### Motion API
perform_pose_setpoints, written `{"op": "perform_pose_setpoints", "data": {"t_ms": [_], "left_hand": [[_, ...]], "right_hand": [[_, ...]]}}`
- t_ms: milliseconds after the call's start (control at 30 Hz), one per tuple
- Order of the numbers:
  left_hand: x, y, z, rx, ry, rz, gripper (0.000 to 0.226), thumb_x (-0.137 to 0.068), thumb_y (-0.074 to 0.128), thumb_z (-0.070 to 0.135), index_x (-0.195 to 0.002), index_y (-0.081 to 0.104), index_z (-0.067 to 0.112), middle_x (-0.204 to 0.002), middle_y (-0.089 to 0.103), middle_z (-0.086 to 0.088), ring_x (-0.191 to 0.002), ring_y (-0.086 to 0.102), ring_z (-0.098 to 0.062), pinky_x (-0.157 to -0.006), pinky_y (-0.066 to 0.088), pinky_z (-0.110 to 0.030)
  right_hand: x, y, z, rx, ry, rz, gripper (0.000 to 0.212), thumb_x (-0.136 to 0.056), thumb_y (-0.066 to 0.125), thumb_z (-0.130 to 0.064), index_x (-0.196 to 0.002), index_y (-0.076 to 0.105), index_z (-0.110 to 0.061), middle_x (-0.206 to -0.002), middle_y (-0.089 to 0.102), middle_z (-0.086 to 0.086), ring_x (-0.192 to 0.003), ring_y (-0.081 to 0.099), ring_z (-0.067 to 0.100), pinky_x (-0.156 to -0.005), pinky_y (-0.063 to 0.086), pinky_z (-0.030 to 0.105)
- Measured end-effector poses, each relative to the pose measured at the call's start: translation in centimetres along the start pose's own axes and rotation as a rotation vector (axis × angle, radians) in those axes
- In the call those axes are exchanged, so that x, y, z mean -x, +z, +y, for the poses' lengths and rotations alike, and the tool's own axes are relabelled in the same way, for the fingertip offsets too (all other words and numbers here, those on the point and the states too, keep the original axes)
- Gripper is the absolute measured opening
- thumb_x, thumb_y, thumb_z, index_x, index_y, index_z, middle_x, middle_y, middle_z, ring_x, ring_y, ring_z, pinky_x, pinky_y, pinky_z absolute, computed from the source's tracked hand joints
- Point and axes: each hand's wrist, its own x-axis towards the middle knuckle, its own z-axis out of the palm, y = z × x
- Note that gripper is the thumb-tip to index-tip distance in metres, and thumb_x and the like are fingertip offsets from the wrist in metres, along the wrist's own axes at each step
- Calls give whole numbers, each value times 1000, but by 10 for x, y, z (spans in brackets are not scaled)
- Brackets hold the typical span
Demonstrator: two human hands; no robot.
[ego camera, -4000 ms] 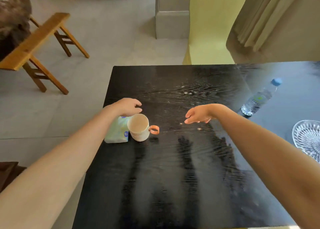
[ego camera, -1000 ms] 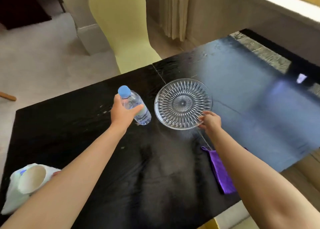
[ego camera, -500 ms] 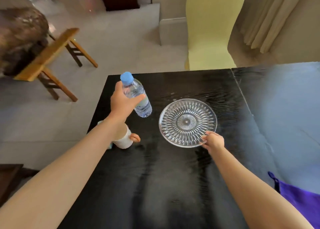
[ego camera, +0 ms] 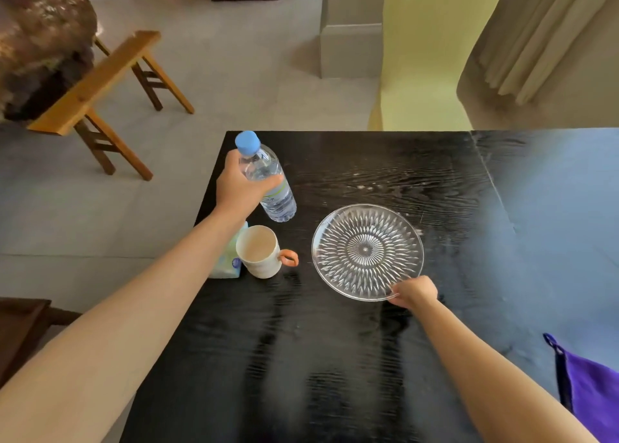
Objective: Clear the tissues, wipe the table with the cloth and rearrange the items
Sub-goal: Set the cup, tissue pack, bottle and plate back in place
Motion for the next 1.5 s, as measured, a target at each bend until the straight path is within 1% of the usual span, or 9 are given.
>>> {"op": "perform_pose_setpoints", "data": {"t_ms": [167, 267, 333, 433, 567, 733, 1000, 1300, 1500], "left_hand": [[-13, 4, -8, -18, 0, -46, 65, -74, 78, 24, -127, 42, 15, -112, 54, 2, -100, 52, -12, -78, 42, -25], [-21, 7, -14, -26, -9, -75, 66, -74, 78, 22, -127, 41, 14, -123, 54, -4, -106, 53, -15, -82, 43, -26], [-25, 8, -18, -49, -10, -81, 66, -73, 78, 22, -127, 41, 12, -125, 54, -7, -112, 54, -19, -84, 44, -26], [-31, 8, -23, -82, -9, -92, 65, -73, 78, 22, -125, 41, 10, -123, 54, -8, -110, 54, -20, -81, 44, -26], [-41, 9, -34, -138, -26, -118, 65, -73, 78, 23, -124, 40, 10, -122, 53, -9, -111, 55, -21, -82, 45, -28], [-55, 10, -51, -175, -51, -140, 67, -73, 78, 25, -125, 38, 12, -123, 53, -8, -113, 55, -21, -82, 44, -27], [-58, 22, -79, -215, -85, -199, 69, -73, 78, 32, -124, 37, 11, -125, 49, -9, -113, 53, -22, -81, 42, -26], [-53, 25, -95, -234, -20, -257, 68, -72, 78, 36, -121, 38, 9, -127, 44, -10, -111, 52, -20, -77, 43, -27], [-52, 28, -94, -223, -33, -226, 70, -72, 78, 35, -122, 36, 9, -130, 42, -11, -115, 52, -24, -87, 47, -33]], "right_hand": [[-3, 4, 6, 116, 10, 91, 31, -73, 65, 2, -103, 60, 5, -87, 72, 17, -49, 66, 18, -43, 57, 25], [9, -2, 3, 352, -14, 96, 13, -75, 62, -6, -86, 61, 1, -68, 64, 10, -34, 56, 10, -37, 46, 14], [18, -3, -7, 541, -65, 154, 26, -80, 58, -15, -98, 57, 3, -86, 65, 15, -61, 69, 20, -58, 53, 23], [35, 8, -40, 751, -300, 245, 44, -86, 55, -23, -122, 46, 0, -124, 56, 18, -110, 58, 36, -89, 47, 42], [62, 64, -101, 786, -725, -36, 59, -88, 61, -34, -136, 41, -8, -134, 54, 11, -121, 53, 27, -98, 43, 37], [76, 152, -151, 729, -802, -276, 70, -86, 64, -34, -144, 30, -15, -143, 47, 9, -122, 54, 28, -97, 44, 37], [61, 195, -151, 694, -776, -254, 50, -86, 65, -26, -130, 48, -11, -126, 61, 10, -109, 60, 24, -79, 42, 27], [65, 166, -128, 842, -720, -291, 47, -89, 58, -37, -117, 60, 1, -112, 66, 18, -107, 60, 32, -94, 48, 42], [72, 148, -98, 928, -738, -470, 28, -85, 63, -39, -95, 67, -13, -88, 68, -3, -81, 58, 11, -77, 46, 26]]}}
